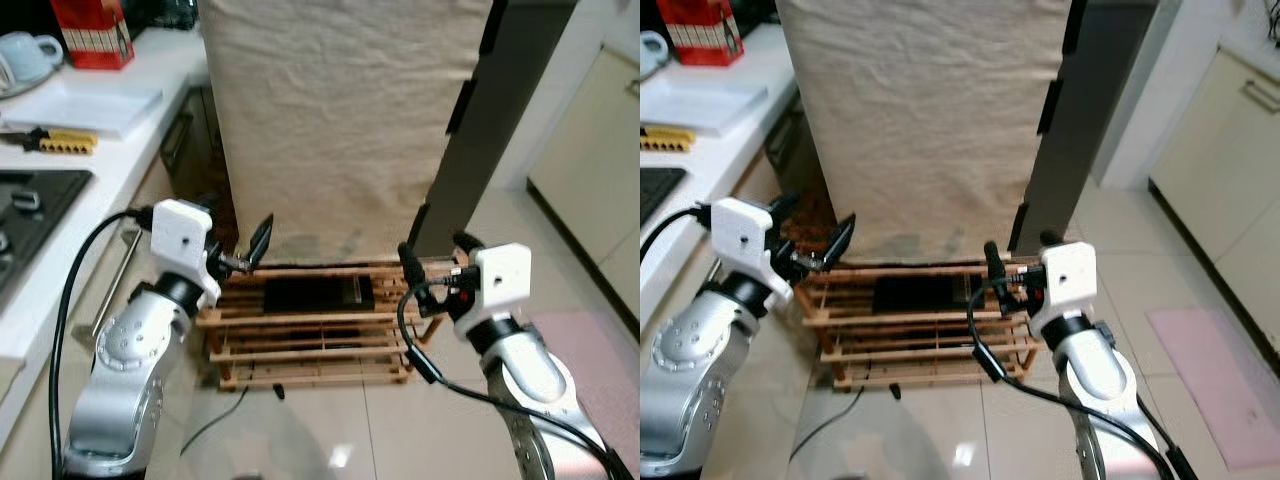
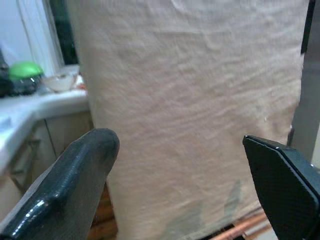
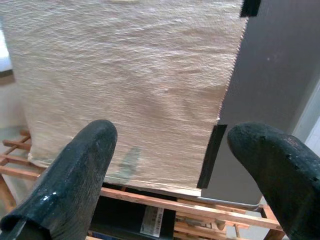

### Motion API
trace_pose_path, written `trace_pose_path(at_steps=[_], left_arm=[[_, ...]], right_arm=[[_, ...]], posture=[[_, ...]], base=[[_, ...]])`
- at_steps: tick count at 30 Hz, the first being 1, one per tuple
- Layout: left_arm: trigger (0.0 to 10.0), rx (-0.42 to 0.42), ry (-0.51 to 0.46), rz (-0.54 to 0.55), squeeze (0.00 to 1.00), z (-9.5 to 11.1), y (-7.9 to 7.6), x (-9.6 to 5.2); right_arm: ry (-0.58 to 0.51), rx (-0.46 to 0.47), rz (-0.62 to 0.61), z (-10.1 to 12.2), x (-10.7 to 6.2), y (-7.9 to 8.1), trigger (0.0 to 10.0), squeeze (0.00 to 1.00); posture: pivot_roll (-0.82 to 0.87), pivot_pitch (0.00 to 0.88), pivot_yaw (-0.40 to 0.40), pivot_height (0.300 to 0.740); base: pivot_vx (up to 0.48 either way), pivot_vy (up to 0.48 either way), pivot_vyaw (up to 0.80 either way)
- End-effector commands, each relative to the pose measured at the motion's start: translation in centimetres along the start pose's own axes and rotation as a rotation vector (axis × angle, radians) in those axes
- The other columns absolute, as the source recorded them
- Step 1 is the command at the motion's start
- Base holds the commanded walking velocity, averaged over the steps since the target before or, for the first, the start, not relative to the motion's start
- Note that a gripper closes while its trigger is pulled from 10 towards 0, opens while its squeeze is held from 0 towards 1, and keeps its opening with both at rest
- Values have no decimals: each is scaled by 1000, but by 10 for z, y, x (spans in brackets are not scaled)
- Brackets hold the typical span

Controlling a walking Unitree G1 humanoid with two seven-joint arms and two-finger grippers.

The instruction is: Restocking fridge

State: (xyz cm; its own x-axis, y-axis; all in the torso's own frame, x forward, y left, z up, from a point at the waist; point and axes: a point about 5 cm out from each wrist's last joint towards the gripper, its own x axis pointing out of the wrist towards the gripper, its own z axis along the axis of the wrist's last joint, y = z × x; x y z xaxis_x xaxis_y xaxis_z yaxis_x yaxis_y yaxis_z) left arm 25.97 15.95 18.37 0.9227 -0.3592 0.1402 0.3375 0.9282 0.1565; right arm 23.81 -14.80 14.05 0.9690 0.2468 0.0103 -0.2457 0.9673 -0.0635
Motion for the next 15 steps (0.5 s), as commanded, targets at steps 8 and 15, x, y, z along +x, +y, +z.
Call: trace_pose_path(at_steps=[8, 15], left_arm=[[10000, 30, -4, -23, 0, 0, 0, 13], [10000, 75, -41, -56, 0, 7, -4, 27]], right_arm=[[-20, 2, -12, 4, 1, -2, 10000, 0], [-19, 10, -55, 4, -6, -5, 10000, 0]], posture=[[0, 0, -26, 740], [-19, 0, -2, 740]], base=[[0, 441, -572], [0, 274, -650]])
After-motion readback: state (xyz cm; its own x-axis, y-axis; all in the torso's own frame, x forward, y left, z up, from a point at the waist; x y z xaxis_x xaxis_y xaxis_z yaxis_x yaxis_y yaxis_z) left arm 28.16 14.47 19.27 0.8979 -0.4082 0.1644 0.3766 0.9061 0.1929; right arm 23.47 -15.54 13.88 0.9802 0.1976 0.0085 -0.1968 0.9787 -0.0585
